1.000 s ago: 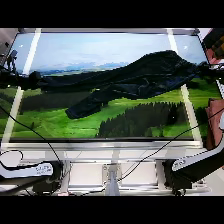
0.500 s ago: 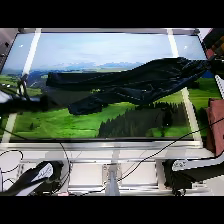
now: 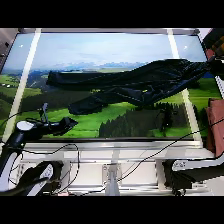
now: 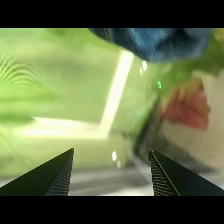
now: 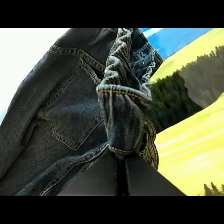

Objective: Fold the clothes and pants, and hang the long-sleeved shirts on hangers.

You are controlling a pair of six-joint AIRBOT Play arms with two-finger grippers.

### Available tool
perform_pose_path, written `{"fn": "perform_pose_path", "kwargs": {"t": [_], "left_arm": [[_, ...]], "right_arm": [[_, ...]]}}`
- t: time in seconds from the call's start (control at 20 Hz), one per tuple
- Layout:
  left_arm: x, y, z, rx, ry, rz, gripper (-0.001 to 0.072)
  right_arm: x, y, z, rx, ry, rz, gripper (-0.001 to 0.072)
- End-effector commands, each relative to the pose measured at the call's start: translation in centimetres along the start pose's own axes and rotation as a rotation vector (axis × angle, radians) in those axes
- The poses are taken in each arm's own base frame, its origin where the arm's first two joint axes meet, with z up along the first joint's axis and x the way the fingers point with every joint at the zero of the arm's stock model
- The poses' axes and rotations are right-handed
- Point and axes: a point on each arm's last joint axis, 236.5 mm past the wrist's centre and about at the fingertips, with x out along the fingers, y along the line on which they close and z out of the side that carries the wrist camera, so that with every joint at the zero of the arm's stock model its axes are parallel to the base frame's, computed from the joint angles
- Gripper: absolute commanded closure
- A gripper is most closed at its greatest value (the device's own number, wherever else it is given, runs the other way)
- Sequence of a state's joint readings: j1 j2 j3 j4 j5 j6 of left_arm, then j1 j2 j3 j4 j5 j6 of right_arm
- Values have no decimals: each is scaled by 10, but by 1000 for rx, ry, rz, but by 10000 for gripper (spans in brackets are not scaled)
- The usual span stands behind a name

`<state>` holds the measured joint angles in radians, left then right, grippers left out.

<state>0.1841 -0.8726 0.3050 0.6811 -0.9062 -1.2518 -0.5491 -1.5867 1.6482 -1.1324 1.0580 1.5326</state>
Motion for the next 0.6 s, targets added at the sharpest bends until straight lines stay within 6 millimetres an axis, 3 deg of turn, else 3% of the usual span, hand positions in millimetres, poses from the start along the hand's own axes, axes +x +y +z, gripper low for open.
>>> {"fn": "perform_pose_path", "kwargs": {"t": [0.0,0.05,0.15,0.2,0.55], "left_arm": [[6,10,39,22,-209,60,174],[5,9,52,33,-274,72,186],[0,3,77,39,-400,81,314],[-1,1,85,52,-446,92,314],[34,18,84,-71,-427,142,315]], "right_arm": [[0,1,-1,0,4,3,675],[0,1,-1,0,4,3,675],[0,1,-1,0,4,3,675],[0,1,-1,0,4,3,675],[0,1,-4,0,18,3,675]]}}
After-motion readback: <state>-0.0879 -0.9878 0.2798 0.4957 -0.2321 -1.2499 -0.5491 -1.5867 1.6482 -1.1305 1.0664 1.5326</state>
